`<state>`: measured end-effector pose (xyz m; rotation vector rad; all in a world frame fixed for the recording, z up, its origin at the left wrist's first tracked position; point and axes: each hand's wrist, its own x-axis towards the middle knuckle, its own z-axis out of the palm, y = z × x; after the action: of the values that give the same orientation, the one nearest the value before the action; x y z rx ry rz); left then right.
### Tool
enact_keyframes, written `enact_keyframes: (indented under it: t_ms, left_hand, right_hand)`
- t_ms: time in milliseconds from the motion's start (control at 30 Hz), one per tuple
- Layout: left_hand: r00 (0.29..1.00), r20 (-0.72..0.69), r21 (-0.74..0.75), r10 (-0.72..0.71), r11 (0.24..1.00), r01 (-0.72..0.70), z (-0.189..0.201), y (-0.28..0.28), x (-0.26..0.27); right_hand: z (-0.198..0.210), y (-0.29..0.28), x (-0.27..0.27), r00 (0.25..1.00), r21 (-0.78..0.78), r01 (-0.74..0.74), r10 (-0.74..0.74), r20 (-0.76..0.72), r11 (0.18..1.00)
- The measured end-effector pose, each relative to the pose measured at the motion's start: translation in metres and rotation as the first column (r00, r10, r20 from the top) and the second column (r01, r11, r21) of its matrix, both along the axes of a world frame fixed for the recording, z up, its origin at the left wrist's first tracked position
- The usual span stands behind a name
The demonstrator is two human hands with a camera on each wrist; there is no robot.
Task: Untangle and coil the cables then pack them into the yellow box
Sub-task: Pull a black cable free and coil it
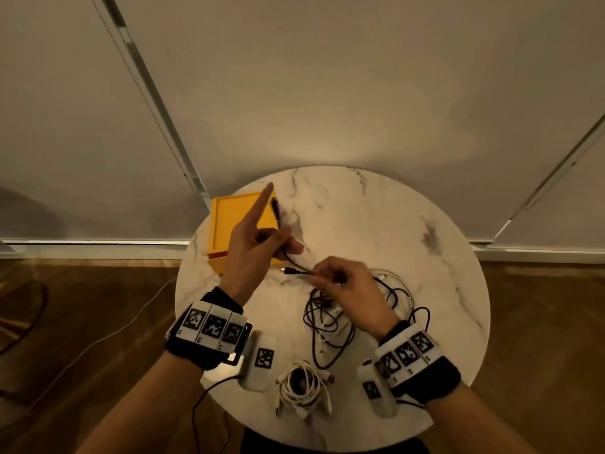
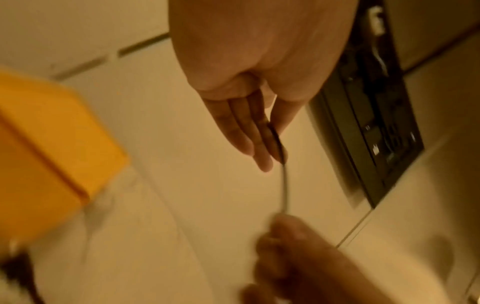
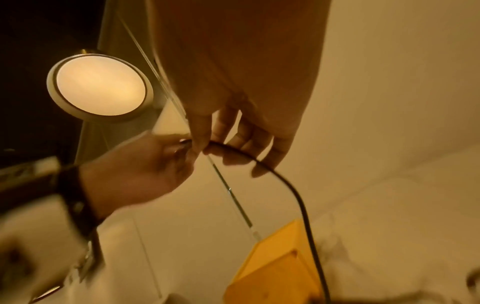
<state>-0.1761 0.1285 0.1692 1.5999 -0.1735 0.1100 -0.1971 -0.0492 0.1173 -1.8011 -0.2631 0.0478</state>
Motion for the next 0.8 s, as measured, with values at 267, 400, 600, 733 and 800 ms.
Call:
enact_keyframes:
  t_ms: [267,400,600,733,800]
  left_hand:
    - [0.989,0.082,0.576,-0.123,0.815,0.054,-0.008,0.02,-0.01]
    - [0.987,0.161,0.458,-0.008,0.886,-0.067,0.018,0.015,-0.003]
    - [0.999,0.024,0.122,-0.028,0.992,0.025,0.054,0.01,0.004]
    - [0.998,-0.07,0.076,0.009,0.997,-0.004,0.038,0.013,0.001]
    - [0.996,-0.061,0.088,0.065,0.994,-0.06,0.02,0.021,0.002]
  right_hand:
    - [0.061,-0.03,0.027,0.953,-0.016,0.087,-0.079,0.293,0.996]
    - [0.057,-0.019,0.037,0.98,0.012,0.023,-0.024,0.199,1.0]
    - [-0.047,-0.019,0.049,0.963,-0.419,-0.218,0.125,-0.238,0.881]
    - [-0.083,-0.017,0.049,0.941,-0.466,-0.215,0.054,-0.334,0.858]
    - [-0.087,-0.019,0.051,0.937,-0.479,-0.169,-0.01,-0.35,0.862]
